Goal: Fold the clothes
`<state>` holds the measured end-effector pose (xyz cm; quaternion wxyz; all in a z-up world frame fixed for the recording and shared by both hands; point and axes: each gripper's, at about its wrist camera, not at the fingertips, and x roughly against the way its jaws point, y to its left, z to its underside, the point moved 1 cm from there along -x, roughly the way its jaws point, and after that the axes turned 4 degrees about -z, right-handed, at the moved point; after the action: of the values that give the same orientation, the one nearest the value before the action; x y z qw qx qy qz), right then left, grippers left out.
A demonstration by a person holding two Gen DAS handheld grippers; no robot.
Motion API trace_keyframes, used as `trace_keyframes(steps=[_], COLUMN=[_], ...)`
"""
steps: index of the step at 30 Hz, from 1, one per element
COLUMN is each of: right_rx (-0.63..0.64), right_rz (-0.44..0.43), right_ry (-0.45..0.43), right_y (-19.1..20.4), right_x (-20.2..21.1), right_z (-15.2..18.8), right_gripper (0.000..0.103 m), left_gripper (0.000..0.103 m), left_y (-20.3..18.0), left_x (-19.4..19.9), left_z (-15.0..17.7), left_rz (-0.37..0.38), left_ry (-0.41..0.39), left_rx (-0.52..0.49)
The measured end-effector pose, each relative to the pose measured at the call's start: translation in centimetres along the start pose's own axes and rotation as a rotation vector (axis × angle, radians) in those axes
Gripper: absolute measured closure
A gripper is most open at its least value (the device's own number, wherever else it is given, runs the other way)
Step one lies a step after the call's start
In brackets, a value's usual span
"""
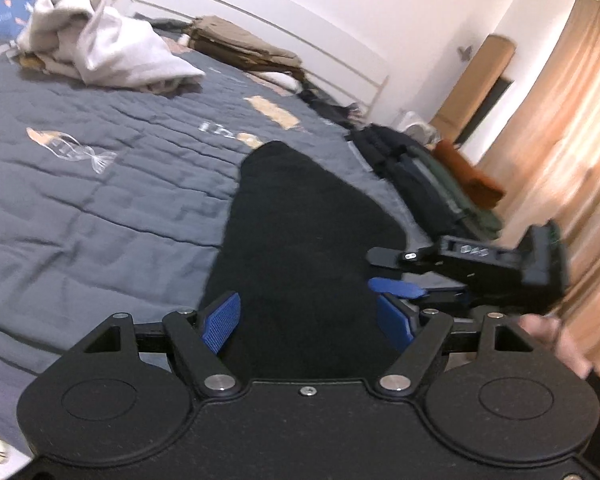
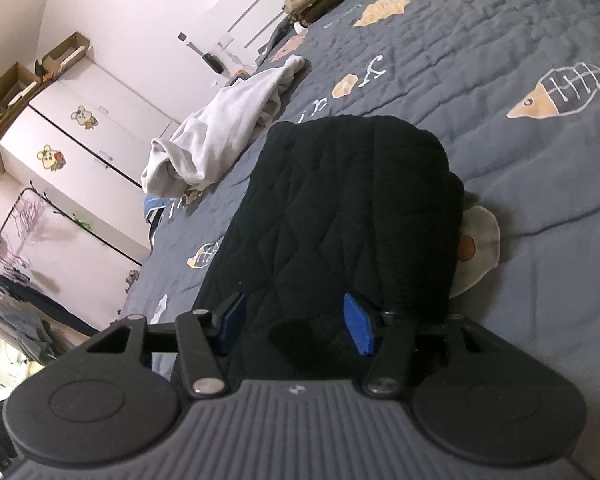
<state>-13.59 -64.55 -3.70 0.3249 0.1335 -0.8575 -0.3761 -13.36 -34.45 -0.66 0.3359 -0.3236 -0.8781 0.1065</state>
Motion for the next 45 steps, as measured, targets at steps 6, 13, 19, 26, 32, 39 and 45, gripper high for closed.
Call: trace_keyframes(steps=[6, 13, 19, 26, 32, 39, 45], right_rx=[0.04, 0.097, 0.121, 0.137, 0.144, 0.14, 0.129], right_rz=[0.019, 0.048, 0.064, 0.07, 0.073, 0.084, 0.089], right_ry=[-0.007, -0.013, -0.016, -0.013, -0.007, -0.01, -0.019], right_y=[0.6, 1.5, 1.9, 2.1, 2.1, 2.5, 3.0], right_x=[0.0, -0.1, -0.1, -0.3, -0.3, -0.1, 0.3], right_z=[0.2, 0.6, 0.8, 0.8, 0.8, 0.9, 0.9], right_gripper=[0.049, 0.046, 0.045, 0.045, 0.045, 0.045, 0.044], left_gripper=[0.023, 0.023, 0.023, 0.022, 0.022, 0.021, 0.018], left_y=[-0.2, -0.6, -1.0, -1.4, -2.4, -2.4, -2.5], left_x=[0.2, 0.3, -0.1, -1.1, -1.4, -2.3, -2.4], left_z=[-0.3, -0.5, -0.4, -0.6, -0.2, -0.5, -0.7], left_rz=[-0.142, -0.186, -0.214, -0.231, -0.237, -0.237, -0.21], left_ry=[-0.001, 0.022, 0.07, 0.166, 0.241, 0.293, 0.294], left_rx=[-0.061, -0.109, -0.152, -0.143, -0.187, -0.204, -0.225])
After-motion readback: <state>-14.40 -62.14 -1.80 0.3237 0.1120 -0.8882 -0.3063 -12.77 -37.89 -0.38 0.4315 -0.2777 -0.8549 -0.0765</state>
